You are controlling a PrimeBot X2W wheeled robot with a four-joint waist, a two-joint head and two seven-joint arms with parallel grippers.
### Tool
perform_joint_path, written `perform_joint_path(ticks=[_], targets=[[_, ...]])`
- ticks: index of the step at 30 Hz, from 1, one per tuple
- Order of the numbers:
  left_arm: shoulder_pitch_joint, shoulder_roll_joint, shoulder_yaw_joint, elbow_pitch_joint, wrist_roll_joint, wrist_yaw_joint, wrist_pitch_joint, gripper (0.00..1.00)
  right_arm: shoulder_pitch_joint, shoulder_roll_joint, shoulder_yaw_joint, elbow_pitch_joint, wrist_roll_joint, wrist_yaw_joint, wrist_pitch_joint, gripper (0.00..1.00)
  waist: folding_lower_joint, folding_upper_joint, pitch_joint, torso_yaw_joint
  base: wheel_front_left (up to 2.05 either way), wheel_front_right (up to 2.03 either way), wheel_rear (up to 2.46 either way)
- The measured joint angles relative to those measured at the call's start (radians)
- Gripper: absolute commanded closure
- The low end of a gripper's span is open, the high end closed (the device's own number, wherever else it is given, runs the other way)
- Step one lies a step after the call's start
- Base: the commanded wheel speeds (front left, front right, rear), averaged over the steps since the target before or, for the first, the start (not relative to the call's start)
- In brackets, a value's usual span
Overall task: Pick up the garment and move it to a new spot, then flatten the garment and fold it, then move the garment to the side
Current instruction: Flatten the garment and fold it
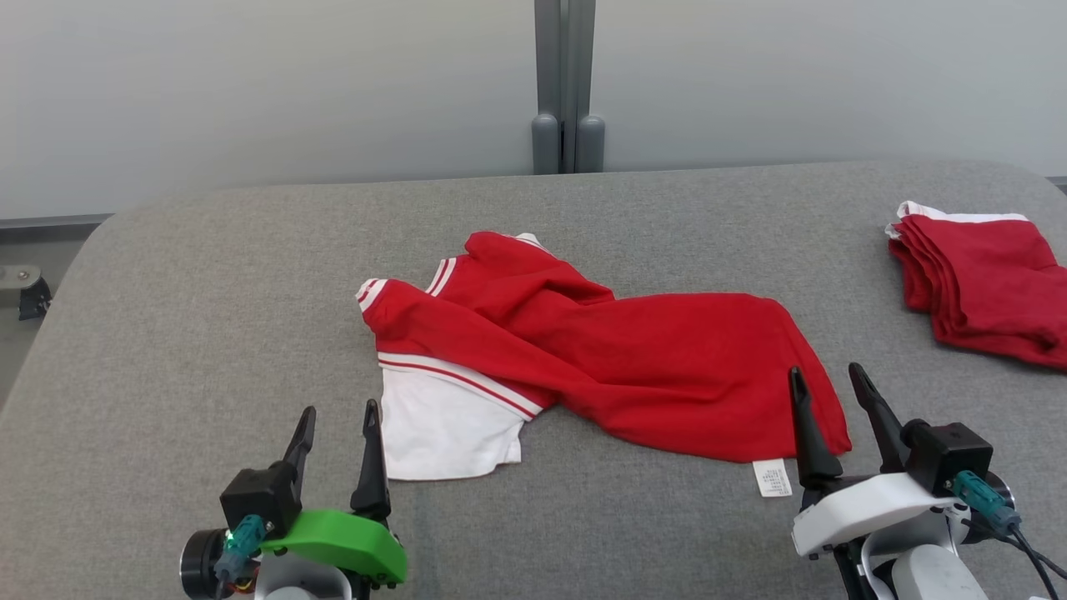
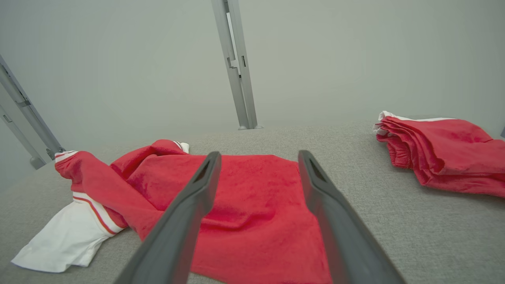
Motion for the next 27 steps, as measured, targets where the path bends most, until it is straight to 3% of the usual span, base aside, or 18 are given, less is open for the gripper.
perform_joint_path(ticks=[11,19,27], targets=[[-0.001,0.0,-0.022,0.044,-0.009,-0.005,0.001,0.0,0.0,0.0,-0.008,0.011,-0.011,0.0,0.0,0.0,0.0,0.0,0.005,-0.001,0.0,0.0,0.0],[-0.068,-0.001,-0.05,0.185,-0.034,0.001,0.17,0.0,0.001,0.0,-0.033,0.041,-0.019,0.0,0.0,0.0,0.0,0.0,0.024,-0.003,0.0,0.0,0.0],[-0.156,0.005,-0.036,0.285,-0.05,0.048,0.286,0.0,-0.018,0.0,-0.044,0.067,-0.029,0.0,0.0,0.0,0.0,0.0,0.063,-0.027,0.0,0.0,0.0]])
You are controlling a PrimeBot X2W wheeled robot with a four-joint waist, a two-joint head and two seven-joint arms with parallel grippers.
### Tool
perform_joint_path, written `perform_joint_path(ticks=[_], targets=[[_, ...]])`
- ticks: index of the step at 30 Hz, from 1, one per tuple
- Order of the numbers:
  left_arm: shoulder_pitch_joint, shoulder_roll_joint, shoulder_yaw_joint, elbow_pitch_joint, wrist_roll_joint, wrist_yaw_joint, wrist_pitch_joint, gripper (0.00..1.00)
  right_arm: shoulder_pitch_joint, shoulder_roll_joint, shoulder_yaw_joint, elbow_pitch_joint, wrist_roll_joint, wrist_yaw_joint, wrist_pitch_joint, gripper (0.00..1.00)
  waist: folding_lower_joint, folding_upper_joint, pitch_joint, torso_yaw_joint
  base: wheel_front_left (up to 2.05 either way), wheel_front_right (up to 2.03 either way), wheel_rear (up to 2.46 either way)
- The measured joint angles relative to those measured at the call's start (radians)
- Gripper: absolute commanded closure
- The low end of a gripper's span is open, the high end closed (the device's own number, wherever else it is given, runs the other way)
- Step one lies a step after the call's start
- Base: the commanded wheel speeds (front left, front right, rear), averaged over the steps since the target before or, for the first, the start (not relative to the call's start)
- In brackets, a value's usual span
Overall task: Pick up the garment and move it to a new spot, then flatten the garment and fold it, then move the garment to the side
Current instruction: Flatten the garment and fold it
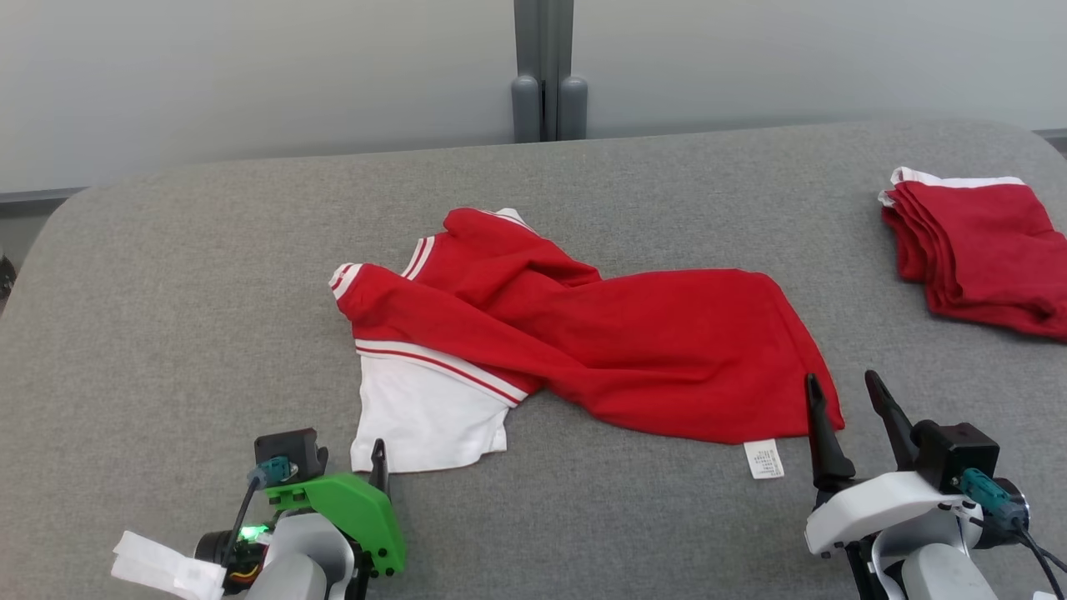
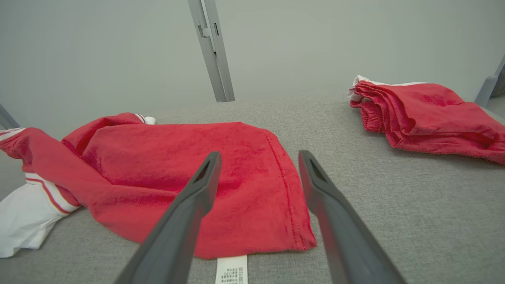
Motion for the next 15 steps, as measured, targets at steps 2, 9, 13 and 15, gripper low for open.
perform_joint_path(ticks=[2,9,13,15], targets=[[-0.011,0.003,-0.001,0.015,0.0,0.005,0.013,0.0,-0.005,0.0,-0.004,0.007,-0.003,0.0,0.0,0.0,0.0,0.0,0.009,-0.008,0.0,0.0,0.0],[-0.025,0.003,-0.014,0.043,-0.01,0.008,0.05,0.69,-0.005,0.0,-0.043,0.04,-0.03,0.0,0.007,0.0,0.0,0.0,0.027,-0.031,0.0,0.0,0.0],[-0.025,0.002,-0.019,0.045,-0.017,0.007,0.036,1.0,-0.006,0.0,-0.069,0.065,-0.044,0.0,0.025,0.0,0.0,0.0,0.024,-0.025,0.0,0.0,0.0],[-0.025,0.002,-0.02,0.042,-0.027,0.0,0.022,1.0,-0.009,0.0,-0.088,0.084,-0.056,0.0,0.039,0.0,0.0,0.0,0.021,-0.019,0.0,0.0,0.0]])
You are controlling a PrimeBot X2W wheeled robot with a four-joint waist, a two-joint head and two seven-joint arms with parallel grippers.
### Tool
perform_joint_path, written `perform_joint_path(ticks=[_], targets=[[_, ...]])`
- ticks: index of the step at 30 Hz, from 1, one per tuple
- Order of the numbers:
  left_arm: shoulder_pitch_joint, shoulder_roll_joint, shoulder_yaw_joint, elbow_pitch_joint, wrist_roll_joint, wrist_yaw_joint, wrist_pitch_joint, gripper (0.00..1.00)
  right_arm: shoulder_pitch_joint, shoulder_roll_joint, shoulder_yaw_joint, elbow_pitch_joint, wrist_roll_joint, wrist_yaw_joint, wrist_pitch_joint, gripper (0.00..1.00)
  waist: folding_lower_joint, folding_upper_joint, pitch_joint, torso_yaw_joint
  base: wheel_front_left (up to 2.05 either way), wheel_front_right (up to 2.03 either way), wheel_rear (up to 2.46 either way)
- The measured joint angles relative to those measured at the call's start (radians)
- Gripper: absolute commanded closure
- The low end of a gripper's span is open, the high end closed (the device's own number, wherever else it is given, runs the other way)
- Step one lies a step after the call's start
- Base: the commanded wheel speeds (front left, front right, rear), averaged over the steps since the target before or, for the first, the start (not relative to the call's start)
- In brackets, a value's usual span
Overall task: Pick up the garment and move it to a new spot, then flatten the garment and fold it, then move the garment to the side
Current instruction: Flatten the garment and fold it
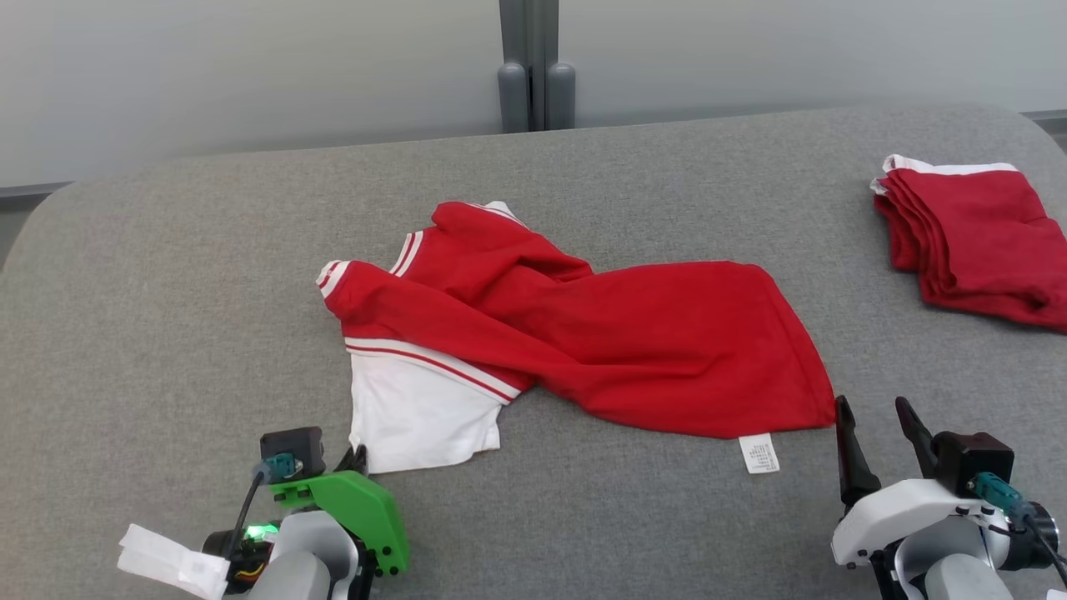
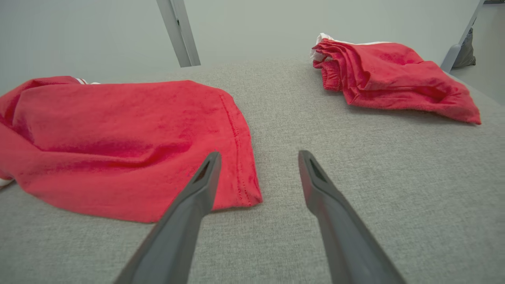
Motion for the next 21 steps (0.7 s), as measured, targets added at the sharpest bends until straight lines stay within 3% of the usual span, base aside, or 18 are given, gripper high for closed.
perform_joint_path(ticks=[14,16,17,20,21], targets=[[0.031,-0.002,-0.015,-0.095,-0.011,0.0,-0.073,1.0,-0.135,0.0,-0.096,0.253,-0.111,0.0,0.132,0.0,0.0,0.0,-0.004,0.066,0.0,0.0,0.0],[0.039,-0.002,-0.018,-0.114,-0.012,0.0,-0.08,1.0,-0.153,0.0,-0.096,0.302,-0.112,0.0,0.156,0.16,0.0,0.0,-0.003,0.076,0.0,0.0,0.0],[0.044,-0.001,-0.019,-0.123,-0.015,0.0,-0.083,1.0,-0.16,0.0,-0.096,0.322,-0.11,0.0,0.16,0.41,0.0,0.0,-0.003,0.08,0.0,0.0,0.0],[0.056,-0.002,-0.022,-0.151,-0.02,-0.001,-0.091,1.0,-0.184,-0.001,-0.088,0.364,-0.078,0.0,0.163,0.8,0.0,0.0,-0.005,0.088,0.0,0.0,0.0],[0.06,-0.002,-0.024,-0.16,-0.022,-0.002,-0.091,1.0,-0.189,-0.001,-0.081,0.374,-0.059,0.0,0.16,0.99,0.0,0.0,-0.006,0.089,0.0,0.0,0.0]])
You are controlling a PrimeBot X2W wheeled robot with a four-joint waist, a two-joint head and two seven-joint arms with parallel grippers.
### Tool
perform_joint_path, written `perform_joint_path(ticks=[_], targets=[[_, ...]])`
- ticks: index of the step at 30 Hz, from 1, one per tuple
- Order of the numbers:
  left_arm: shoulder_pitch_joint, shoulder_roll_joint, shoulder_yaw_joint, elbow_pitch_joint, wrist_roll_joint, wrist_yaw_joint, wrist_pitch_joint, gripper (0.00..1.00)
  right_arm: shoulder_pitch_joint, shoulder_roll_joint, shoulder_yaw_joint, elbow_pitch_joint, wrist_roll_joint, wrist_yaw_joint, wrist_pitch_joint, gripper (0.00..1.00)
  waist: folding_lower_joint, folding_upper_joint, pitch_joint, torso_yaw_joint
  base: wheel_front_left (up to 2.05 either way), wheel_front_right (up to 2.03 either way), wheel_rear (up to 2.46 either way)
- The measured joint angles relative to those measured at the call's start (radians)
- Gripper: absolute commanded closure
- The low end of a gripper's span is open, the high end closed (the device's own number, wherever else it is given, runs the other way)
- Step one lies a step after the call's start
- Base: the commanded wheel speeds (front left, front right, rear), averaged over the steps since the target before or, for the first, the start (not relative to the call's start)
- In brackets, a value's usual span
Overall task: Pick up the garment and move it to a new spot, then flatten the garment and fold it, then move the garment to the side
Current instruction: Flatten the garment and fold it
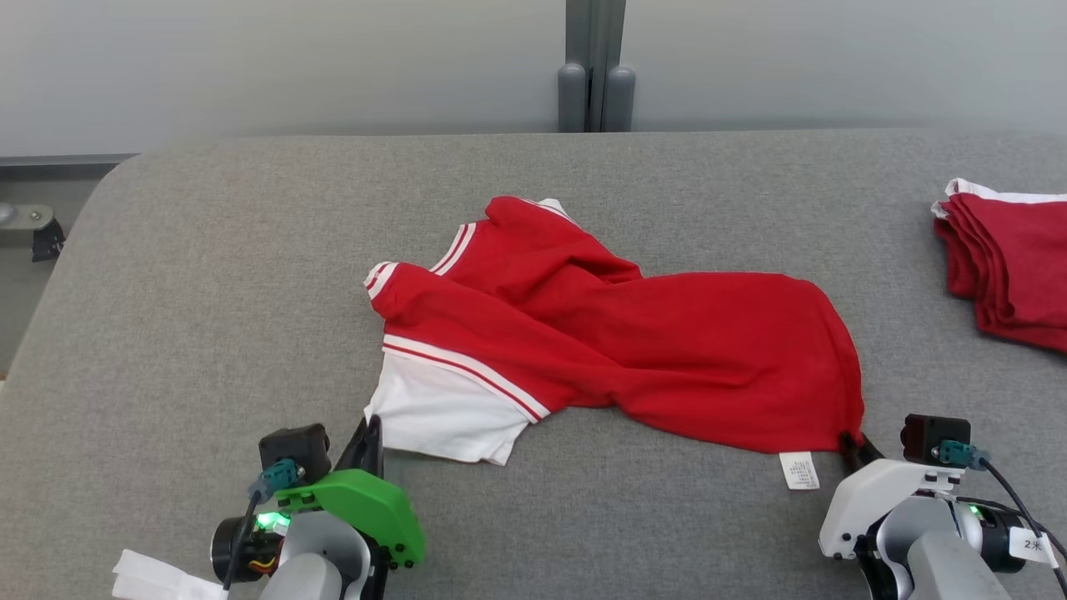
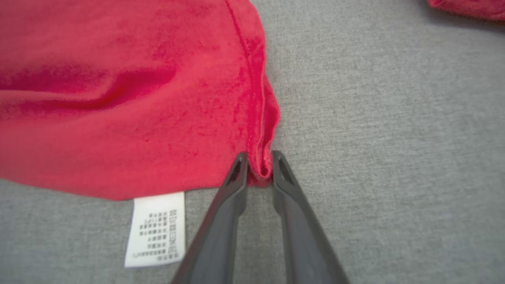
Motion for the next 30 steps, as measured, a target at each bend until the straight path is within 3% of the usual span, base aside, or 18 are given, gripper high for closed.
perform_joint_path(ticks=[7,14,18,30], targets=[[0.006,-0.001,0.001,-0.111,-0.029,-0.014,-0.031,1.0,-0.015,0.001,0.077,0.007,0.14,0.0,-0.082,1.0,0.0001,0.0,-0.011,-0.017,0.0,0.0,0.0],[-0.01,0.02,0.012,-0.274,-0.033,-0.016,-0.038,1.0,-0.017,0.002,0.124,-0.184,0.199,0.0,-0.137,1.0,0.0,0.0,-0.051,-0.045,0.0,0.0,0.0],[-0.031,0.042,0.027,-0.414,-0.032,-0.015,-0.036,1.0,0.04,0.002,0.122,-0.385,0.235,0.0,-0.129,1.0,0.0,0.0,-0.078,-0.062,0.0,0.0,0.0],[-0.111,0.172,0.1,-0.948,0.035,0.029,0.049,1.0,0.213,0.001,0.026,-1.185,0.231,-0.001,0.025,1.0,0.0,0.0,-0.129,-0.126,0.0,0.0,0.0]])
